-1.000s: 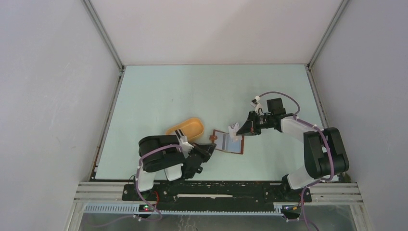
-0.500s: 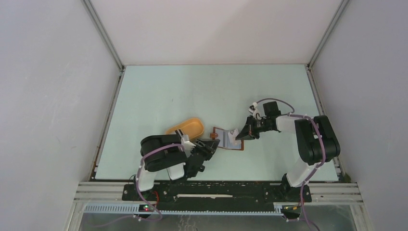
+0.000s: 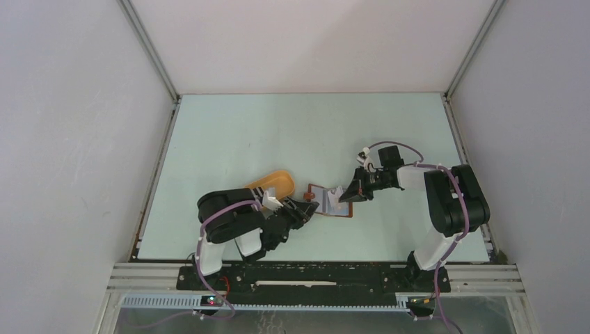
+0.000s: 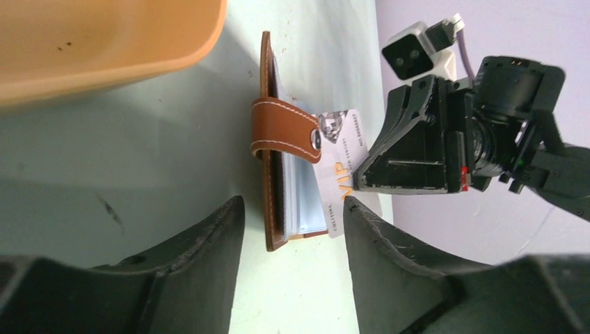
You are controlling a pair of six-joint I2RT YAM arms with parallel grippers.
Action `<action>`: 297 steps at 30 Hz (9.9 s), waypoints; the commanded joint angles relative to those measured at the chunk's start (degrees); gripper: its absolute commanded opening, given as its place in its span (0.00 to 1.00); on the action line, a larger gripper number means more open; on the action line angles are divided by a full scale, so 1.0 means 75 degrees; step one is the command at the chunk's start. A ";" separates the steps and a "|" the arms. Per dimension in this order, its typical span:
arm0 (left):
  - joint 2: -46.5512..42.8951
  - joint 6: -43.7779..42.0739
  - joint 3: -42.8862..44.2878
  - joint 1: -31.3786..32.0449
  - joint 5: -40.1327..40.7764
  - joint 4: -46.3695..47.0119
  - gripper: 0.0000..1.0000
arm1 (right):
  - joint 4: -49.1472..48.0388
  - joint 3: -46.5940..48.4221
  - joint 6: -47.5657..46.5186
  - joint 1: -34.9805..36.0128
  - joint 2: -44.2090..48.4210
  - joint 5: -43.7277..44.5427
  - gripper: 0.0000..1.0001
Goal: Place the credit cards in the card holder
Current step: Insert the credit card into the card holder.
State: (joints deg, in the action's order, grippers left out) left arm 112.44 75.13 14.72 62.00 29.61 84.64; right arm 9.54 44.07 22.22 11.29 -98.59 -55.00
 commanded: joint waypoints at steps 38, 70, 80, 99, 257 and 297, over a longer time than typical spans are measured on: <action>-0.0059 -0.0760 0.0249 -0.1013 -0.2542 -0.0628 0.11 | 0.0527 0.0823 -0.0754 0.0320 -0.0949 -0.0058 0.00; 0.0354 -0.0021 0.0161 -0.1137 -0.3172 0.0142 0.26 | 0.1013 0.1131 -0.1788 0.0141 -0.1362 -0.0061 0.00; 0.0486 -0.0045 0.0252 -0.1165 -0.3268 0.0064 0.17 | 0.1172 0.1339 -0.1849 0.0250 -0.1705 -0.0021 0.00; 0.0402 0.0094 0.0200 -0.1165 -0.3371 0.0047 0.14 | 0.1183 0.1477 -0.1886 0.0299 -0.1863 0.0237 0.06; -0.0538 -0.0388 -0.0152 -0.1655 -0.4541 -0.1443 0.06 | 0.2995 0.2789 -0.3136 0.0998 -0.2210 0.0363 0.22; -0.0482 -0.0347 -0.0399 -0.1726 -0.4510 -0.1053 0.05 | 0.3480 0.2948 -0.3490 0.0735 -0.2000 0.0688 0.21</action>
State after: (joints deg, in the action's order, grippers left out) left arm 108.03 72.60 13.08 49.52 -4.73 75.37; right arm 35.51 65.10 -2.39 17.23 -114.52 -51.99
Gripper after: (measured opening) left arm 0.067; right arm 0.250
